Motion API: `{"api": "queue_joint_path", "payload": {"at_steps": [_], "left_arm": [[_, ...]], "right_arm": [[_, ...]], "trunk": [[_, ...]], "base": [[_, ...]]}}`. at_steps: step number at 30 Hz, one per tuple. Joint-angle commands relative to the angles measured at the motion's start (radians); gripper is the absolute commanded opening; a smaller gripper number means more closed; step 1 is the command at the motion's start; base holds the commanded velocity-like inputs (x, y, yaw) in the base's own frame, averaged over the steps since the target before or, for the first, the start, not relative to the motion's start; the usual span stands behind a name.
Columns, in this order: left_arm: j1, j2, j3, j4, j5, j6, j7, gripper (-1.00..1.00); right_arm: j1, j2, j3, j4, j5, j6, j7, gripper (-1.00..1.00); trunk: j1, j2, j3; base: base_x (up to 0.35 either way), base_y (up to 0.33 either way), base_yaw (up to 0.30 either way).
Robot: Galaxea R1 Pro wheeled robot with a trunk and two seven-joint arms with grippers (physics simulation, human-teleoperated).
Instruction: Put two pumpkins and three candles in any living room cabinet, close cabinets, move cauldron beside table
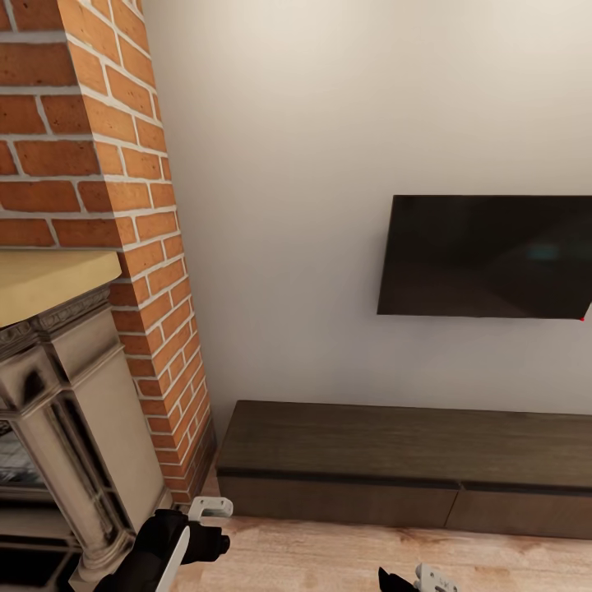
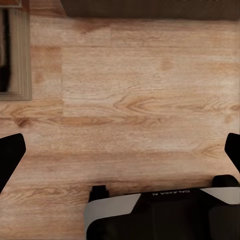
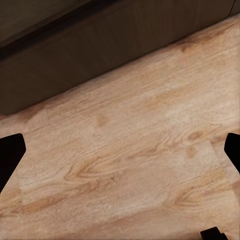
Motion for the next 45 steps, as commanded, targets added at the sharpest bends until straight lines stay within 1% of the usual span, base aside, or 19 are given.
{"api": "queue_joint_path", "payload": {"at_steps": [1,20,28,33,40,45], "left_arm": [[-0.001,0.0,0.0,-0.001,0.003,0.005,-0.002,1.0],[-0.001,0.001,0.0,-0.001,0.008,0.004,-0.002,1.0],[-0.001,0.001,0.0,0.0,0.008,0.003,-0.002,1.0],[-0.001,0.0,-0.002,0.0,0.008,0.003,-0.002,1.0],[0.001,0.0,-0.04,0.009,0.009,-0.001,-0.002,1.0],[0.001,0.0,-0.06,0.011,0.008,-0.003,-0.01,1.0]], "right_arm": [[0.0,0.0,-0.001,-0.003,-0.006,0.005,-0.004,1.0],[0.0,0.002,-0.003,-0.001,-0.01,-0.001,-0.004,1.0],[0.0,0.002,-0.003,-0.001,-0.014,-0.019,-0.004,1.0],[0.0,0.002,-0.003,0.0,-0.015,-0.021,-0.004,1.0],[0.0,0.002,-0.003,-0.001,-0.014,-0.023,-0.003,1.0],[0.0,0.002,-0.001,-0.001,-0.012,-0.029,-0.002,1.0]], "trunk": [[0.0,-0.002,-0.002],[0.073,-0.135,-0.06],[0.104,-0.191,-0.085],[0.104,-0.191,-0.085],[0.104,-0.191,-0.082],[0.104,-0.191,-0.081]], "base": [[0.0,0.0,0.0],[0.0,0.0,-0.029],[0.0,0.0,0.0],[0.0,0.0,-0.003],[-0.006,0.0,-0.194],[-0.209,0.0,-0.119]]}}
